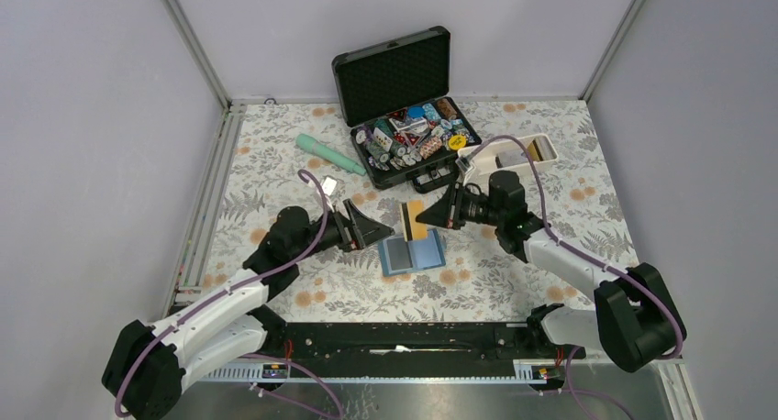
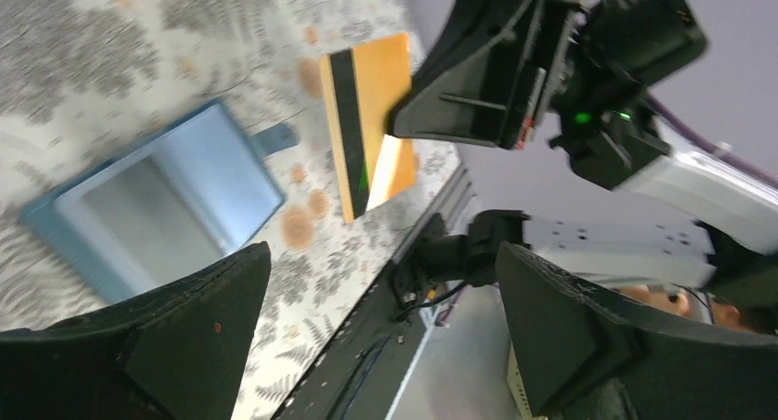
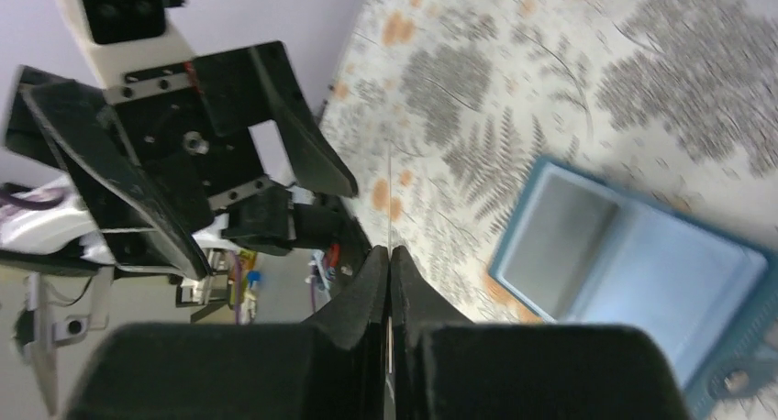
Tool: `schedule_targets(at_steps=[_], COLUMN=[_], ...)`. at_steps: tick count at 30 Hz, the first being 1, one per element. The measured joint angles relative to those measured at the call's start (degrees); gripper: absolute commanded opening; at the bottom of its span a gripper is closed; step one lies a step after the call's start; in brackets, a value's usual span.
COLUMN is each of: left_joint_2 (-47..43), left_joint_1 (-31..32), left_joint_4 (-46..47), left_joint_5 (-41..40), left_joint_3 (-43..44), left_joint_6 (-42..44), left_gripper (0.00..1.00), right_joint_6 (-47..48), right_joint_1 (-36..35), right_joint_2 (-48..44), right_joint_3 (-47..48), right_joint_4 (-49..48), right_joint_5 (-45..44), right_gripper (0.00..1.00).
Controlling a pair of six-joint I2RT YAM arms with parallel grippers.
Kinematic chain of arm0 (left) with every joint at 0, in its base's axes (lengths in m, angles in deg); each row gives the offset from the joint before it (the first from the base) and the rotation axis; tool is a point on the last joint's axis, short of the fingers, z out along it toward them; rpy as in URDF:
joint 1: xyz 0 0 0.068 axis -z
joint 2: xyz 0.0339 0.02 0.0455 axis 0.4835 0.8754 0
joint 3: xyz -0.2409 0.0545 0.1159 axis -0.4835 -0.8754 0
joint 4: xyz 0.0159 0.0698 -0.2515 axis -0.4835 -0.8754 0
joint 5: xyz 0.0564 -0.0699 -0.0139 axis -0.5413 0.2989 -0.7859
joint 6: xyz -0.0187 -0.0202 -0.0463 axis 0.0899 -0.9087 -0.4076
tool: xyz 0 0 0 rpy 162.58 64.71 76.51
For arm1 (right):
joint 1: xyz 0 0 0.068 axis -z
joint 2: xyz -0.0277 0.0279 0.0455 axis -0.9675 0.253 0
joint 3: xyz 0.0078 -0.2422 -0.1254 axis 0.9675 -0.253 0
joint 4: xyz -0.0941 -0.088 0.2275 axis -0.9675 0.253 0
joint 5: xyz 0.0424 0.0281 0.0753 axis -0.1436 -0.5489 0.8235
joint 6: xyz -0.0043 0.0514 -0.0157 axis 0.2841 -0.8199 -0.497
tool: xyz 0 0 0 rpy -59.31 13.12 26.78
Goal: Put the credit cards into the card holder
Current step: Insert the credit card into the card holder.
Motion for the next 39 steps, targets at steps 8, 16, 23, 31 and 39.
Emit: schedule_targets(at_steps=[8, 16, 23, 31, 39], left_joint_2=[2.91, 10.78, 14.36, 16.33, 18.34], left_joint_1=[0.87, 2.34, 3.02, 3.1, 3.1], left_joint_4=[-7.19, -7.1, -6.91, -5.81, -5.09], left_joint_5=[-7.48, -9.97, -11.54, -12.04, -12.11], left_joint_3=[-4.11, -5.84, -5.84, -5.84, -5.77], left_joint_6=[0.17, -1.73, -2.12, -2.14, -2.12], left_gripper=[0.99, 0.9, 0.84, 0.78, 0.73], right_joint_6=[3.26, 3.32, 3.87, 5.68, 5.66], right_joint_1=[-2.67, -3.54, -3.58, -3.61, -3.61], right_joint_2=[1.86, 9.18, 11.89, 13.55, 14.16], right_joint_3=[-8.39, -11.08, -11.19, -11.17, -11.17], right_joint_4=[2.43, -2.14, -5.27, -5.31, -5.6], right_joint_5=[-6.78, -10.19, -12.59, -14.01, -14.01], right_gripper=[0.0, 0.0, 0.0, 0.0, 0.0])
